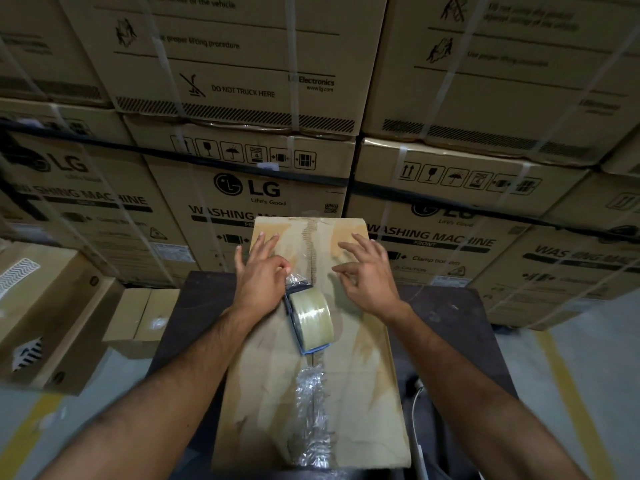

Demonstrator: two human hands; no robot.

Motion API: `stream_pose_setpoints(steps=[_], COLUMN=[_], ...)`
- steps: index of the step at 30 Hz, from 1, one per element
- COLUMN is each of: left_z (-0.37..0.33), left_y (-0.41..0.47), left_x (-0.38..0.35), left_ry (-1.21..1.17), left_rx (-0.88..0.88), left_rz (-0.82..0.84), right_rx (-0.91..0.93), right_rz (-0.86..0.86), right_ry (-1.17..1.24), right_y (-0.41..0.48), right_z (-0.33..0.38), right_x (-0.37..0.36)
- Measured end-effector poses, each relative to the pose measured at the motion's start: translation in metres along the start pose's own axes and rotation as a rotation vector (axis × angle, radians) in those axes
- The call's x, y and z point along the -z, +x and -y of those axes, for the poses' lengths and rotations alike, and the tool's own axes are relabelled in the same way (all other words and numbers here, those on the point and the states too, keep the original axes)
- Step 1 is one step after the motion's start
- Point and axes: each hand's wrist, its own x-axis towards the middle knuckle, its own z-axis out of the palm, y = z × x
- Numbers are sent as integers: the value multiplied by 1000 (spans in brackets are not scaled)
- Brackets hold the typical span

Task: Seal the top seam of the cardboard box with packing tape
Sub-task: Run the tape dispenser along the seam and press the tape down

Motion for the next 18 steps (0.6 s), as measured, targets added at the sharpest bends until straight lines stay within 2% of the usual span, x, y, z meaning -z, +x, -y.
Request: stream_pose_setpoints(steps=[4, 8, 10, 15, 18], left_z=[2, 0, 1, 4, 5], left_y=[1, 0, -9, -79, -134], left_x=[4, 8, 11, 3, -10], left_ry=[5, 0, 51, 357, 379], left_rx=[36, 56, 33, 57, -27], left_rz=[12, -1, 2, 240, 196], right_rx=[-18, -209, -235, -109, -145], right_rz=[61, 69, 117, 289, 313], right_ry=[9, 200, 233, -121, -167], right_y=[-8, -15, -21, -43, -54], right_z=[14, 52, 79, 135, 144], right_x=[-4, 8, 18, 20, 11])
